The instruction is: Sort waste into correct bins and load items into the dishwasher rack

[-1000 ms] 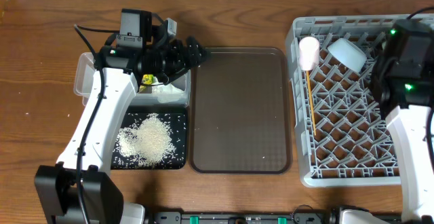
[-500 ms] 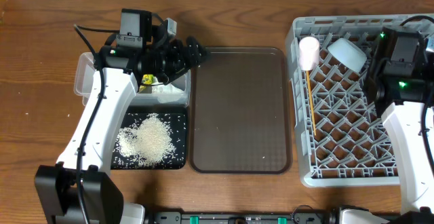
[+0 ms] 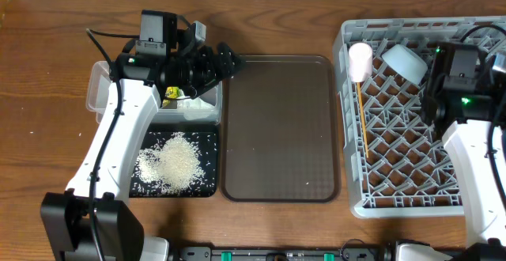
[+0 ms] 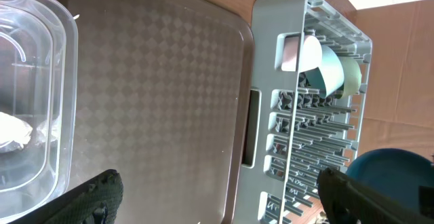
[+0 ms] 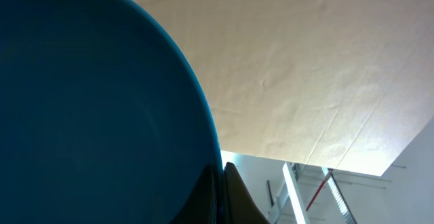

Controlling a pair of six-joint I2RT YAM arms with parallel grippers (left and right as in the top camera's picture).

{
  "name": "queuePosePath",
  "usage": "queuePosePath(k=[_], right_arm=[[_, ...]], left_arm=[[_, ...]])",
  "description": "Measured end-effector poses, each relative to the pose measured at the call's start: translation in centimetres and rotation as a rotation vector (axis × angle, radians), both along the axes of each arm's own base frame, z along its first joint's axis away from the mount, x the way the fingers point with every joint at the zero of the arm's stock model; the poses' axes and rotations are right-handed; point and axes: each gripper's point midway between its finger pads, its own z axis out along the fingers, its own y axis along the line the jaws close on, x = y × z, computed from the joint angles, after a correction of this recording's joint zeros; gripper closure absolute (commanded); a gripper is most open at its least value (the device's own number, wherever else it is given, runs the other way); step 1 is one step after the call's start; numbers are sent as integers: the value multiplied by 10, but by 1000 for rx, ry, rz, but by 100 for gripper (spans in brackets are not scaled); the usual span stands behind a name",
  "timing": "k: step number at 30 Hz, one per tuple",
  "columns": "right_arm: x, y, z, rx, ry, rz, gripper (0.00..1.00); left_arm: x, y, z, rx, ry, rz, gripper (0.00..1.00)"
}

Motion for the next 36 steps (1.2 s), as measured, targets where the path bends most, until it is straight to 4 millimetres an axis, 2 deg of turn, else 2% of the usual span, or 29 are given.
queuePosePath(k=[8,11,15,18,22,24,27,36], right_arm=[[0,0,-37,8,82,1,99],[4,0,-45,8,85,1,99],[7,0,-46,4,58,-1,99],[10,-1,-44,1,18,-1,88],[11,-1,-43,-3,-10,-2,83],[12,-1,-43,-5,-18,-3,77],[13,0,-42,-6,-27,2,76],[36,25,-36,-6,-156,90,72]], left_arm=[[0,0,0,0,0,0,6],[0,0,0,0,0,0,6],[0,0,0,0,0,0,6],[0,0,0,0,0,0,6],[0,0,0,0,0,0,5],[0,0,0,0,0,0,6],[0,0,0,0,0,0,6],[0,0,0,0,0,0,6]])
